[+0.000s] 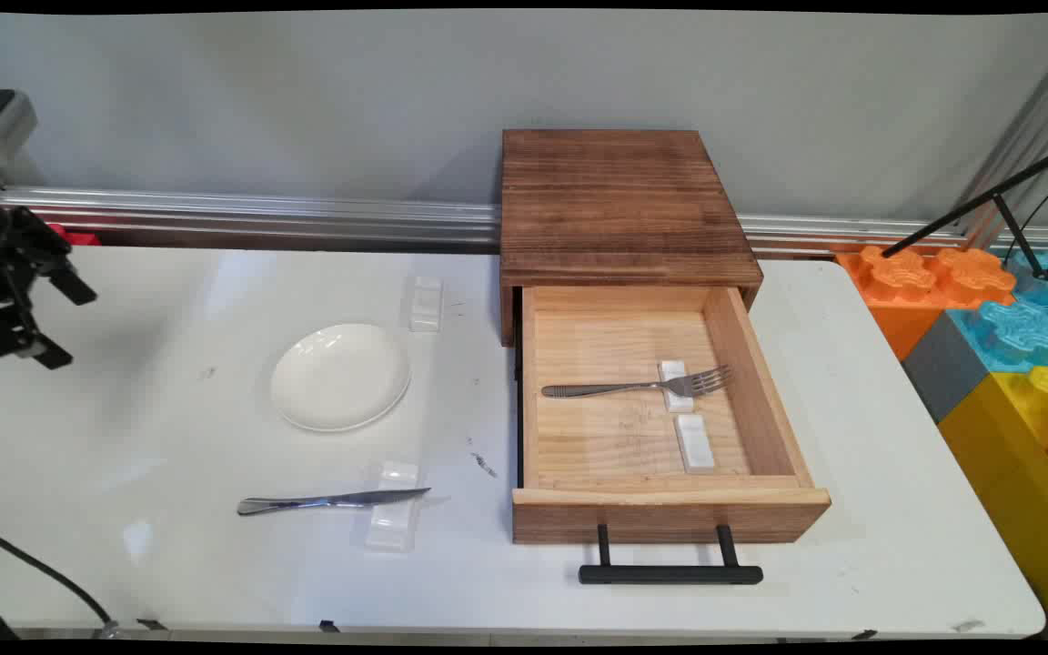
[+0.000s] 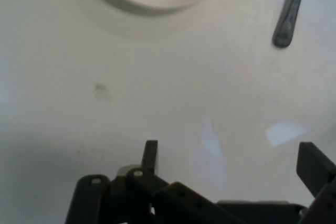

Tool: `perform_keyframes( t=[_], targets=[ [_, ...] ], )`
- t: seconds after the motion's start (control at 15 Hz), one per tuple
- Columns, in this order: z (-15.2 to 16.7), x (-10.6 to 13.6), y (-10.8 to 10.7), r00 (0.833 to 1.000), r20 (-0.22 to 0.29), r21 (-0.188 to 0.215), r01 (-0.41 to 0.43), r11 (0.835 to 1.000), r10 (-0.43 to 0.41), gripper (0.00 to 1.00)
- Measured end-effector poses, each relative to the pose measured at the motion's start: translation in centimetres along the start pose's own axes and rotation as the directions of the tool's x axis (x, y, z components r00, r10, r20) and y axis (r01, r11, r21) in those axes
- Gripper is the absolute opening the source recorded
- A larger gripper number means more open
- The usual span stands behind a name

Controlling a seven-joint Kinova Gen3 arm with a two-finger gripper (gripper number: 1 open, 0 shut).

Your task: Pick up the knife from the right of the white plate

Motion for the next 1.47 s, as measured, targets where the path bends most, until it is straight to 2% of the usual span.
perform_keyframes(
  t=[0.33,0.53,0.93,1.47],
  targets=[
    [2.2,1.4,2.4,0.997,-0.073,-0.032,-0.017,0.999,0.015,1.00],
    [4.2,2.0,3.9,0.995,-0.100,-0.051,-0.028,0.998,0.023,1.00],
    [8.6,3.1,6.5,0.991,-0.124,-0.084,-0.052,0.995,0.041,1.00],
    [13.0,4.8,7.4,0.988,-0.139,-0.104,-0.086,0.991,0.071,1.00]
  ],
)
